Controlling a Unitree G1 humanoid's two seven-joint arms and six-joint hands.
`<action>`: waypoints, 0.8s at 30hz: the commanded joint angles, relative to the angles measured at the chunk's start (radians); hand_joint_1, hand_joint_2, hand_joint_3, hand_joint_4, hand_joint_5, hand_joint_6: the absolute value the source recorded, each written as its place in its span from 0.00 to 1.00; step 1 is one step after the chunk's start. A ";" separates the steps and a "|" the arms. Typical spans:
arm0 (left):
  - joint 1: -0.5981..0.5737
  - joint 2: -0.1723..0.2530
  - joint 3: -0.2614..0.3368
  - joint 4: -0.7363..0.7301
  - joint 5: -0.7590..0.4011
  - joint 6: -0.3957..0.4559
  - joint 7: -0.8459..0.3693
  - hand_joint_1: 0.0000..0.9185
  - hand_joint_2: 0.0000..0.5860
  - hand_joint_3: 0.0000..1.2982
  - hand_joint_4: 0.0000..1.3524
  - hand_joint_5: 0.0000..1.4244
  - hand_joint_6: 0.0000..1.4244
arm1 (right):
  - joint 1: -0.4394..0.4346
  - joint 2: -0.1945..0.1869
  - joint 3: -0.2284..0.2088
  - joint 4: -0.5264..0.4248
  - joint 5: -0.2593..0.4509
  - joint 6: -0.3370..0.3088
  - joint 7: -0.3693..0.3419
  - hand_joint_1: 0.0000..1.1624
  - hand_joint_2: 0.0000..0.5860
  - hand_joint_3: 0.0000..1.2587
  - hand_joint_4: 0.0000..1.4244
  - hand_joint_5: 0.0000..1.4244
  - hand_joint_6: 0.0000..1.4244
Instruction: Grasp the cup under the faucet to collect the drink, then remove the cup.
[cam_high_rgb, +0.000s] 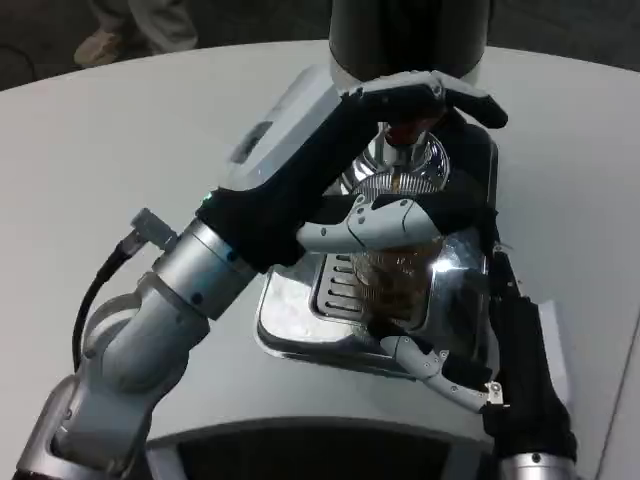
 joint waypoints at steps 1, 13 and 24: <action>0.019 0.010 -0.015 -0.003 0.020 -0.003 -0.014 0.01 0.17 0.37 0.26 0.29 0.21 | -0.037 0.019 0.008 0.042 0.002 -0.026 -0.029 0.81 0.26 0.04 0.03 0.03 0.11; 0.014 0.010 -0.015 0.001 0.024 0.000 -0.007 0.01 0.17 0.37 0.27 0.29 0.21 | -0.155 0.038 0.014 0.155 0.015 -0.037 -0.090 0.79 0.27 0.04 0.03 0.03 0.10; 0.009 0.012 -0.014 0.009 0.028 0.000 0.001 0.01 0.17 0.37 0.27 0.29 0.21 | -0.225 0.041 0.011 0.224 0.028 -0.044 -0.121 0.81 0.28 0.04 0.03 0.03 0.11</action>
